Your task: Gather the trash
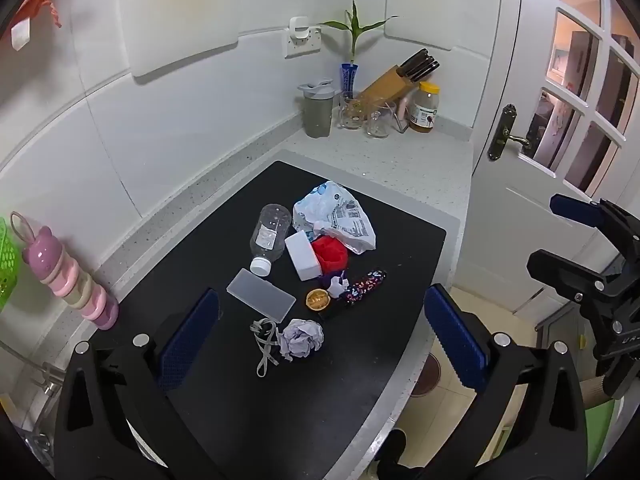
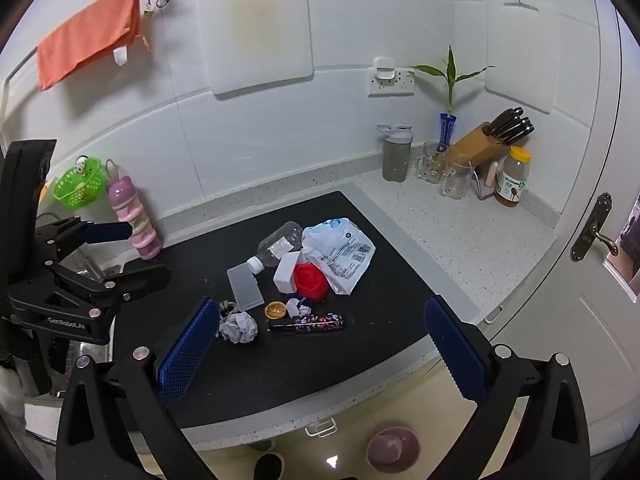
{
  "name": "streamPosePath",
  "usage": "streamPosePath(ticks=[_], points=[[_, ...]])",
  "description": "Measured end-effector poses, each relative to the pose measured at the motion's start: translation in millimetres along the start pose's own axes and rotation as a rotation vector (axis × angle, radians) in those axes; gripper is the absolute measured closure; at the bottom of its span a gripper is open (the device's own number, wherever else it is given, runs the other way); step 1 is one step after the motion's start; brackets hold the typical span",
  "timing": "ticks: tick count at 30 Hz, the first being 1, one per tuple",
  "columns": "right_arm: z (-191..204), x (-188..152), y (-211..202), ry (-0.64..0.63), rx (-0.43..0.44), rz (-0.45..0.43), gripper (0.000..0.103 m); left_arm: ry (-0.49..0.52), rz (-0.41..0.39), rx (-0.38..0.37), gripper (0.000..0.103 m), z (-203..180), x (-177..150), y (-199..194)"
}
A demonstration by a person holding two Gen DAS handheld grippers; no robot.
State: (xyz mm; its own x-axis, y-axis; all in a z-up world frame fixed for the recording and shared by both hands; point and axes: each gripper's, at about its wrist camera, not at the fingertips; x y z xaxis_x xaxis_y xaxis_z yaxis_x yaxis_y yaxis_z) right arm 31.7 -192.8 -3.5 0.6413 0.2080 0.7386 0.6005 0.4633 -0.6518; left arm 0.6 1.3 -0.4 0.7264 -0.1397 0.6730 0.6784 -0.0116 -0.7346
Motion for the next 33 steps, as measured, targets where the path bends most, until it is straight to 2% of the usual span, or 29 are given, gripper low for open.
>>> streamPosePath(ticks=[33], points=[[2.6, 2.7, 8.0, -0.002, 0.0, 0.005, 0.005, 0.004, 0.011, 0.027, 0.003, 6.1, 2.3, 1.5]])
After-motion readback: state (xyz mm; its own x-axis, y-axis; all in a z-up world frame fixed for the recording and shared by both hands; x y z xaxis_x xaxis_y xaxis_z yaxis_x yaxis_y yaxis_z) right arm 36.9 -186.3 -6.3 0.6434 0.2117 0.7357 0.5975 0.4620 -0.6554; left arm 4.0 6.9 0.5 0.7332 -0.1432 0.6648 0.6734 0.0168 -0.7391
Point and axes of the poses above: each gripper's, at about its wrist camera, not at the fingertips, and y roughly the way its jaws point, z to its left, x to its top, and after that the axes turned 9 degrees about y, right-handed
